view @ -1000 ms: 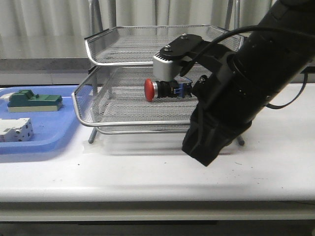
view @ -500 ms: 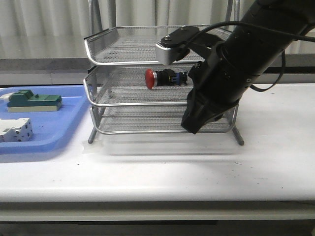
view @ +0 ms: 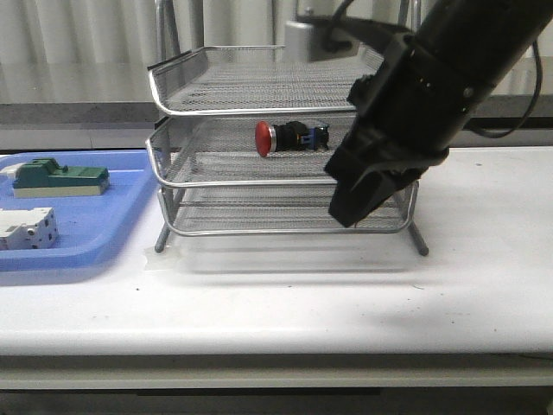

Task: Place button on rack with both arms

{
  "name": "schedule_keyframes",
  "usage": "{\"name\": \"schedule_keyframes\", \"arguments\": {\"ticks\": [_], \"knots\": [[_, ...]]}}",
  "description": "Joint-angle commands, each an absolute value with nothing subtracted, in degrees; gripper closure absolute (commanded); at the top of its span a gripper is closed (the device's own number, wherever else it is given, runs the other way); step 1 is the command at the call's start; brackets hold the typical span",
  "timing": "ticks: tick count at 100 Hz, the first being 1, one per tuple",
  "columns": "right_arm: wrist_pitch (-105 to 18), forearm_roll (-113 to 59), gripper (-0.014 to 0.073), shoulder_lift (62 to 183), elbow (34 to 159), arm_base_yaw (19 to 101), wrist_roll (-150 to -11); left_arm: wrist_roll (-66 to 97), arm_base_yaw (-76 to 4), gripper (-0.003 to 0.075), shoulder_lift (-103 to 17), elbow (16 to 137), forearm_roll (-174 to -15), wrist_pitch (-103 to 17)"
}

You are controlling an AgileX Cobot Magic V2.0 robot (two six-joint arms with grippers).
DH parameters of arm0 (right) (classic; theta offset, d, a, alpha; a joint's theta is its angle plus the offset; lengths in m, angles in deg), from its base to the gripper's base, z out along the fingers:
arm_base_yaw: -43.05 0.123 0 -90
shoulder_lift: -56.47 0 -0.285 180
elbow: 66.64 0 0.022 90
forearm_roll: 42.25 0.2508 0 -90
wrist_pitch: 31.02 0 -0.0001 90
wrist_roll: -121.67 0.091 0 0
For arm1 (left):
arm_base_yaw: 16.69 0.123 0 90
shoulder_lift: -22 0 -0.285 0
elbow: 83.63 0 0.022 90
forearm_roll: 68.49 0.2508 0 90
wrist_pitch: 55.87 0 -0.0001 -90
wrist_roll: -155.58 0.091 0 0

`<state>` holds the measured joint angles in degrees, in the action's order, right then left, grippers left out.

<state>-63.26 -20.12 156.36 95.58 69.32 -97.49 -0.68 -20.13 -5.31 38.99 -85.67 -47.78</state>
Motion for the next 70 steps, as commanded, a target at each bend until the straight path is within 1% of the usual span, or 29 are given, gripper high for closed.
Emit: {"name": "schedule_keyframes", "arguments": {"ticks": [1, 19, 42, 57, 70], "knots": [[-63.6, -21.66, 0.0654, 151.18, 97.24, 68.21, -93.07, -1.14, -19.98, 0.074, -5.58, 40.53, -86.4, -52.22], [-68.67, -28.33, 0.0654, 144.27, 97.24, 63.45, -80.36, -1.14, -19.98, 0.074, -5.58, 40.53, -86.4, -52.22], [-76.08, -43.68, 0.0654, 133.69, 97.13, 59.28, -65.38, -1.14, -19.98, 0.074, -5.58, 40.53, -86.4, -52.22], [-77.43, -51.04, 0.0654, 126.42, 96.1, 59.25, -59.2, -1.14, -19.98, 0.074, -5.58, 40.53, -86.4, -52.22], [-77.47, -52.03, 0.0654, 119.57, 93.16, 59.25, -57.88, -1.14, -19.98, 0.074, -5.58, 40.53, -86.4, -52.22]]}}
